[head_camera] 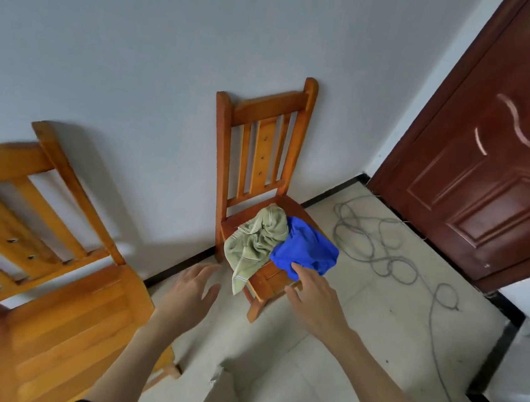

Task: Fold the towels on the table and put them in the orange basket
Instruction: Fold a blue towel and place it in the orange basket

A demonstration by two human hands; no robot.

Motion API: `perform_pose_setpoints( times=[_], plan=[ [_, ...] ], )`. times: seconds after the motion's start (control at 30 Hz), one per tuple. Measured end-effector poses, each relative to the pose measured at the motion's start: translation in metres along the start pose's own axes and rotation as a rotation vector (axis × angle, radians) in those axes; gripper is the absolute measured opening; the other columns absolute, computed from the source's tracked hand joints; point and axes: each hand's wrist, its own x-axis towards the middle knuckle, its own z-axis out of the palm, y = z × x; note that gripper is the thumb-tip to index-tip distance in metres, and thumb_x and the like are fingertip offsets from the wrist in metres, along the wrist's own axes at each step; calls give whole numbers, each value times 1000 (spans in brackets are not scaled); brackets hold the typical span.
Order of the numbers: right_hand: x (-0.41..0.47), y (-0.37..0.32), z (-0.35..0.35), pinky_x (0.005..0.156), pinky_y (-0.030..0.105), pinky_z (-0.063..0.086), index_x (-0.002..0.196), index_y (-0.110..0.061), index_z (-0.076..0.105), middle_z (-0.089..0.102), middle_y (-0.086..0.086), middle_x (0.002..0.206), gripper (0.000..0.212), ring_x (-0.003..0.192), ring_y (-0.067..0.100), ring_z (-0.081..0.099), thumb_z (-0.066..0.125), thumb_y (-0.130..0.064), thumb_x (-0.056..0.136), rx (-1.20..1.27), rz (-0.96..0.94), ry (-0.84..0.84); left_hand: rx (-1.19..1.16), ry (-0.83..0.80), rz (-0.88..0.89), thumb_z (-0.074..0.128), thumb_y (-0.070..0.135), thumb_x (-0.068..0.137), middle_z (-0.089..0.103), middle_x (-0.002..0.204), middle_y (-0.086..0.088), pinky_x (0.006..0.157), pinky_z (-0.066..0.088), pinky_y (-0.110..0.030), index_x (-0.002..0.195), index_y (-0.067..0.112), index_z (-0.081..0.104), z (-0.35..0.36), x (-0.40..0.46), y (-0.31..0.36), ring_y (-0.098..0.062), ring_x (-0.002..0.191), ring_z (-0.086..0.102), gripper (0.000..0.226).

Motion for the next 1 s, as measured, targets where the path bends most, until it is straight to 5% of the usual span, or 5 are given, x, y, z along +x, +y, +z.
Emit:
perform_pose_setpoints(
  times=[0.23, 0.47, 0.73, 0.87, 1.0],
  plan=[
    [108, 52, 4, 97, 32, 39, 139, -18, 37, 49, -2, 132, 44, 122, 18, 46, 44, -27, 96, -10, 32, -111, -179, -176, -115, 45, 31, 97, 49, 136, 1, 96, 35, -22, 133, 24, 46, 54, 124, 12, -16, 121, 49, 37],
    [182, 120, 35, 99, 33, 41, 144, -16, 28, 45, 2, 137, 51, 124, 20, 44, 44, -28, 97, -59, 16, -306, -193, -369, -250, 43, 25, 98, 50, 137, -3, 103, 33, -26, 135, 17, 45, 121, 198, 17, -19, 125, 46, 38],
    [299, 201, 89, 105, 35, 33, 145, -12, 27, 41, 8, 142, 51, 132, 22, 36, 40, -27, 98, -174, -110, -488, -340, -379, -522, 40, 13, 97, 54, 131, -14, 92, 47, -33, 139, 10, 40, 215, 301, 18, -24, 106, 58, 43],
    [338, 229, 120, 110, 36, 24, 147, -14, 23, 28, 9, 151, 52, 139, 22, 25, 38, -28, 99, -282, -208, -561, -329, -376, -622, 41, 8, 96, 37, 146, -16, 104, 34, -37, 145, 10, 28, 260, 335, 10, -30, 129, 41, 50],
    [359, 248, 149, 112, 36, 20, 148, -16, 19, 20, 7, 155, 53, 141, 21, 21, 37, -27, 100, -299, -248, -668, -372, -323, -749, 40, 6, 95, 34, 148, -15, 106, 37, -45, 146, 11, 25, 292, 365, 0, -34, 130, 41, 53]
  ],
)
